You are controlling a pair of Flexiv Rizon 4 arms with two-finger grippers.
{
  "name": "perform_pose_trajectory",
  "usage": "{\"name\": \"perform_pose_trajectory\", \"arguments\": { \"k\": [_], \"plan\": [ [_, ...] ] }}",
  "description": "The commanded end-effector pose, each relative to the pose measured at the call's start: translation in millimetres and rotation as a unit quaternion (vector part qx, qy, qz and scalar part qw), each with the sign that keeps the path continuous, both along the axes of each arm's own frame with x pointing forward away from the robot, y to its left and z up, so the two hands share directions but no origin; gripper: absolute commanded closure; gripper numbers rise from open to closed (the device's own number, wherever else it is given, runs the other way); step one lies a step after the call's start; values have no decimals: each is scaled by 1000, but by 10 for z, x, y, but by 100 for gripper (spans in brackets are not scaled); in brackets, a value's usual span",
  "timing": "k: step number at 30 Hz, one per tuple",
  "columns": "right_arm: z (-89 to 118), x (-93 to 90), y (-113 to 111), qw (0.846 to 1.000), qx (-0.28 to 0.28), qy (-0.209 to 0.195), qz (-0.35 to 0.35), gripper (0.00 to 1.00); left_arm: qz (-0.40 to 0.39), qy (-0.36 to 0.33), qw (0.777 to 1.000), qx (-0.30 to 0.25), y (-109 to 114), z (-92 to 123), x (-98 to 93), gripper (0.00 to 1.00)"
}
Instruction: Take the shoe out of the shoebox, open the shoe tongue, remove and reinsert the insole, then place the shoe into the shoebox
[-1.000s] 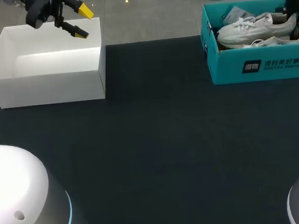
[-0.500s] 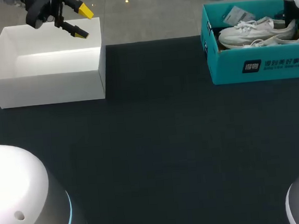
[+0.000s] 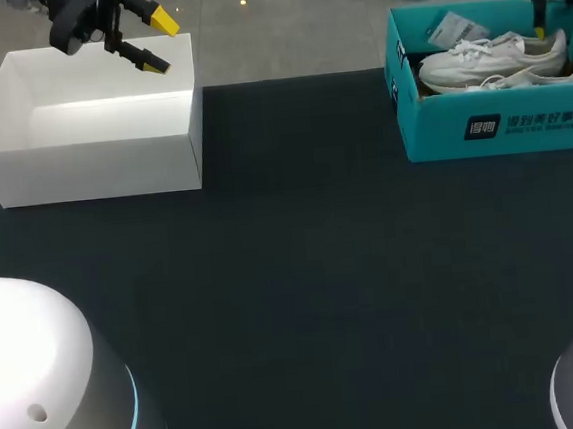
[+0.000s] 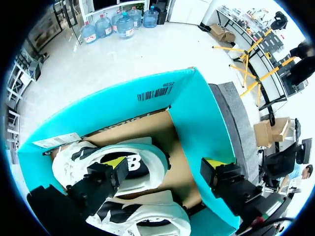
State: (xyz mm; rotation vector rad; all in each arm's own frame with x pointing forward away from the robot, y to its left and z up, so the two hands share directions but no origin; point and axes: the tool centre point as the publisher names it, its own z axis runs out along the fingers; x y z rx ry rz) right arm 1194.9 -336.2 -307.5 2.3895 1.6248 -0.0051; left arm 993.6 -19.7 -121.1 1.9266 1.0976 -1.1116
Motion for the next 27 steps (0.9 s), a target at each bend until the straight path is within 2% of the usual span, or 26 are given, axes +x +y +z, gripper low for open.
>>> {"name": "perform_pose_trajectory", "arguments": {
  "k": [1,9,17,24,27],
  "plan": [
    [486,-458,196,999,-3,-44,6,0,-2,0,1000,1,5,3,10,0],
    [829,-781,483,997,-5,-79,22,0,-2,0,1000,1,5,3,10,0],
    [953,-1261,810,996,29,-70,50,0,-2,0,1000,1,5,3,10,0],
    [1042,-1549,902,996,18,-70,51,0,-2,0,1000,1,5,3,10,0],
    [1095,-1585,900,996,18,-84,39,0,-2,0,1000,1,5,3,10,0]
  ]
}}
